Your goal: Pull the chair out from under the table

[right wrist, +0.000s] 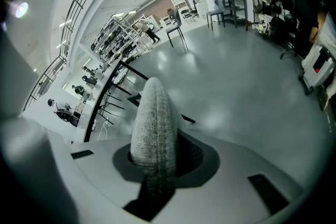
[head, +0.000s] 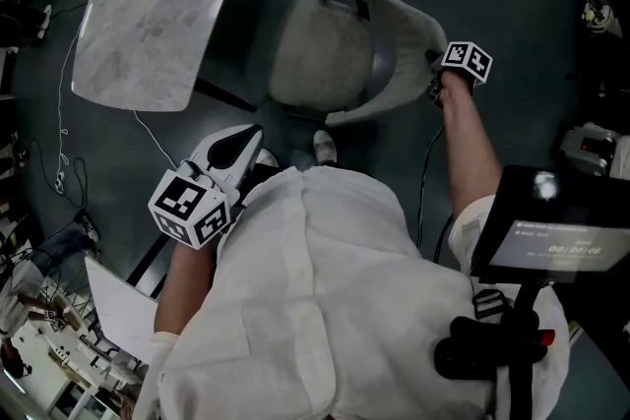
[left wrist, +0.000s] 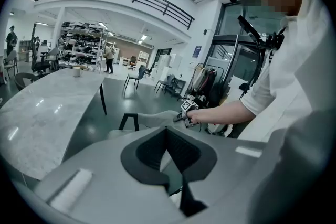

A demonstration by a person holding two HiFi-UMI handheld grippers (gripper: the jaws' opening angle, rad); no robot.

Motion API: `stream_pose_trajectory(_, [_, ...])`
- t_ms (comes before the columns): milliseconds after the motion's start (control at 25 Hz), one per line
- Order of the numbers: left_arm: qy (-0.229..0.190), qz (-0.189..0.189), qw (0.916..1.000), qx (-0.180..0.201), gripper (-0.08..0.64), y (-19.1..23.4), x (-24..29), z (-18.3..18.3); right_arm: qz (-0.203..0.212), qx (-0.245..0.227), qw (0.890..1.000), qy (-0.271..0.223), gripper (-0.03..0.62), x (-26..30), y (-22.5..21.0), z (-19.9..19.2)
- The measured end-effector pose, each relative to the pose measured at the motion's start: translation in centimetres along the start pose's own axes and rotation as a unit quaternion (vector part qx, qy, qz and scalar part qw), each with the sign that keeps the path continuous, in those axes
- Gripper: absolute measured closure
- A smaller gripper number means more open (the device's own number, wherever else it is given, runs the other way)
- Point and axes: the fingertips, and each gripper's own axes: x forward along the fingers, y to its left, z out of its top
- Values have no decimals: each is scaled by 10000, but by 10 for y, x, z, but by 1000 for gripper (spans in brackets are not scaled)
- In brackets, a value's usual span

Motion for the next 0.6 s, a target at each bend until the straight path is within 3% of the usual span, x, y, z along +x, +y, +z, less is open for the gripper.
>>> stream_pose_trajectory(320, [92,-113,9999,87,552,-25,33,6,-42,20,10000,-19,518,-23,-63,20])
stream_pose_trajectory(600, [198,-197,9995,121,552,-32,34,7,-93,13,10000,3,518,-39,-85,23])
